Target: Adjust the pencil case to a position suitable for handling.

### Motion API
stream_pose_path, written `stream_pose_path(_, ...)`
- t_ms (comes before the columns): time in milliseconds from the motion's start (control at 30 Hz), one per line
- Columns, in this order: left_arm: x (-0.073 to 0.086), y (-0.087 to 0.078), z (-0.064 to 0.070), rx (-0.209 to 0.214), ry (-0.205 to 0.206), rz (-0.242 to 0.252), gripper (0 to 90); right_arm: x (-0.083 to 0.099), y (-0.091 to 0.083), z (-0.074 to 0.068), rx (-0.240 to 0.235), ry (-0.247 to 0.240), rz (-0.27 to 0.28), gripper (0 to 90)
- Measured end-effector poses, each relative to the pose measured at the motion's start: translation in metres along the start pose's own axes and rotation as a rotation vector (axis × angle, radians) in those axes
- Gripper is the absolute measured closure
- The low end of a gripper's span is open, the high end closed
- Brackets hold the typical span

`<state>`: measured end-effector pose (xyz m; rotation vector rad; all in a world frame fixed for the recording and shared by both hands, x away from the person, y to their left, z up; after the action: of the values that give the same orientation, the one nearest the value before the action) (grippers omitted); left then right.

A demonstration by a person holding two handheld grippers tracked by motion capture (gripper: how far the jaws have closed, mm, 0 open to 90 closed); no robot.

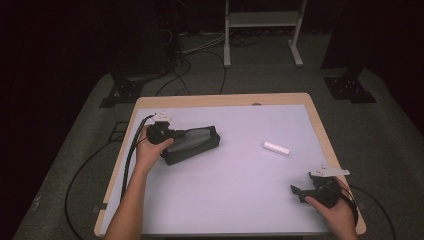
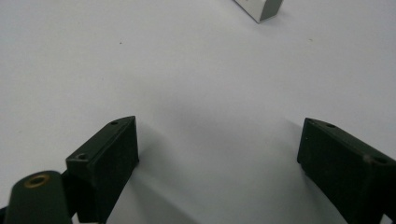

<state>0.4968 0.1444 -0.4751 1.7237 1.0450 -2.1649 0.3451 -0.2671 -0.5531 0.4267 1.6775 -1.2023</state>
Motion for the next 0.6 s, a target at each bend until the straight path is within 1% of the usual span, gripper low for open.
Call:
stream_pose_path(100,-0.002,-0.003,0.005,0.015,-0.008,-0.002,88.8,0.000,0.000,0.000,0.000,0.000,0.000,11.3)
stream_pose_path(233,-0.004,-0.005,0.010,0.034,0.003,-0.010,88.8,0.000,0.000,0.000,0.000,0.000,0.000,11.3)
stream_pose_path(333,-0.004,-0.006,0.013,0.042,0.001,-0.012,88.8,0.000,0.000,0.000,0.000,0.000,0.000,11.3)
stream_pose_path(400,-0.007,-0.008,0.018,0.059,0.002,-0.007,88.8,0.000,0.000,0.000,0.000,0.000,0.000,11.3)
stream_pose_path(433,-0.007,-0.008,0.018,0.059,0.002,-0.007,88.8,0.000,0.000,0.000,0.000,0.000,0.000,11.3)
stream_pose_path(533,-0.009,-0.010,0.026,0.074,0.010,-0.010,88.8,0.000,0.000,0.000,0.000,0.000,0.000,11.3)
stream_pose_path(600,-0.010,-0.011,0.028,0.080,0.010,-0.010,88.8,0.000,0.000,0.000,-0.001,0.000,0.000,11.3)
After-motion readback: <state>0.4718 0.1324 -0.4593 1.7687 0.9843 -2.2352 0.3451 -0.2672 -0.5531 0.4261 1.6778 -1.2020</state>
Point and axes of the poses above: each handheld gripper's, and its own axes: y roughly forward along the jaws, x roughly out of its underside, z roughly to its right, the point moved 10 cm from there along y, roughly forward along the jaws, and after that the axes turned 12 degrees about z, right-handed, at the moved point
